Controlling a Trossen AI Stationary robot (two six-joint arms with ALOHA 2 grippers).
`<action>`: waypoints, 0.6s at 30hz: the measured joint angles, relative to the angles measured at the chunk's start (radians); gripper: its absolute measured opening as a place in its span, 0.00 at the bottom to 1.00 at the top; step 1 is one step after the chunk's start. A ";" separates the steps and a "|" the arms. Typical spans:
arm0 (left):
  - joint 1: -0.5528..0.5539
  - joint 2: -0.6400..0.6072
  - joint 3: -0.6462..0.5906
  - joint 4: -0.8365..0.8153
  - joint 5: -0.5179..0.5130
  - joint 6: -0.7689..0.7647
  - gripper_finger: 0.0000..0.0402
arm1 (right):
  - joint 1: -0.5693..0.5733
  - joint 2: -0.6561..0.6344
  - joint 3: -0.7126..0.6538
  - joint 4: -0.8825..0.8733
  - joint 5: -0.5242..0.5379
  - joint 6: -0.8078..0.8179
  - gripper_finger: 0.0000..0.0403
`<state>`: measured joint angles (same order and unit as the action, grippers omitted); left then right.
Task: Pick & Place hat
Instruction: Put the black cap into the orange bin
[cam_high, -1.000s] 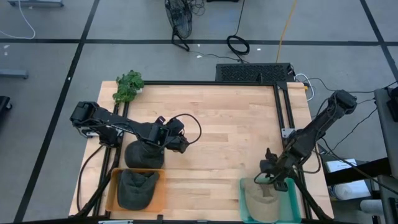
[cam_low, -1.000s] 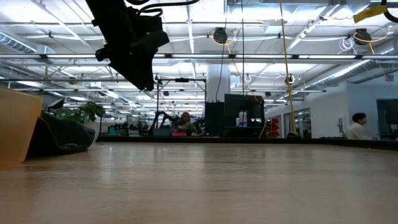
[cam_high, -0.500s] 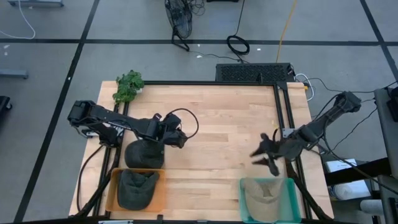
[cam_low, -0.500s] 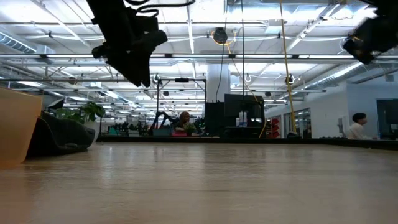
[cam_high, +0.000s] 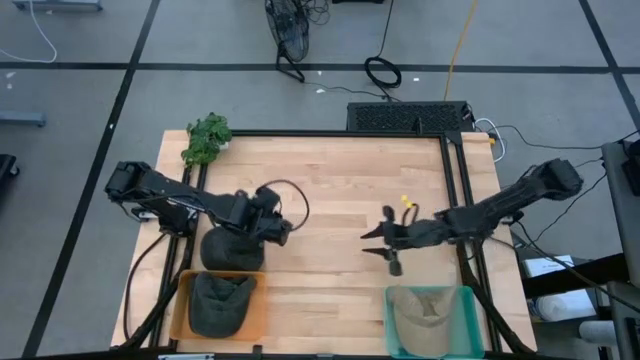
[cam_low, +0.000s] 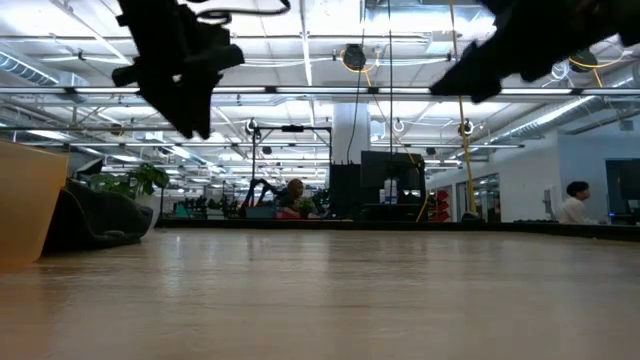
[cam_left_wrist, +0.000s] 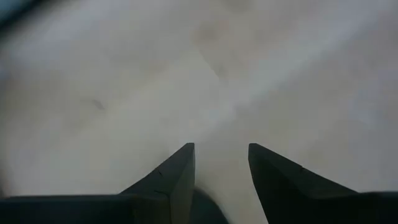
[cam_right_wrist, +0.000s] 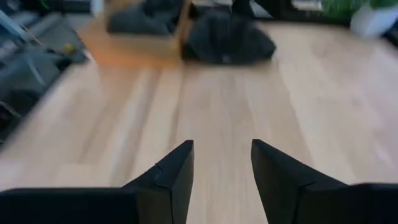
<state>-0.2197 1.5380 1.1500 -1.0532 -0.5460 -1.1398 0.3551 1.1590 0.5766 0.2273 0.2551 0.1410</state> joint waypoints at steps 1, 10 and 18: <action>-0.014 0.003 -0.009 0.001 0.037 -0.010 0.41 | -0.011 0.036 0.000 0.015 -0.001 0.000 0.35; -0.071 0.000 -0.055 -0.307 -0.004 -0.415 0.41 | -0.062 0.241 -0.001 0.151 -0.009 -0.064 0.35; -0.085 0.007 -0.055 -0.292 0.037 -0.492 0.41 | -0.170 0.328 -0.001 0.325 -0.137 -0.077 0.35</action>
<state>-0.3045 1.5453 1.0950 -1.3448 -0.5089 -1.6319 0.1847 1.4873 0.5758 0.5522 0.1181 0.0640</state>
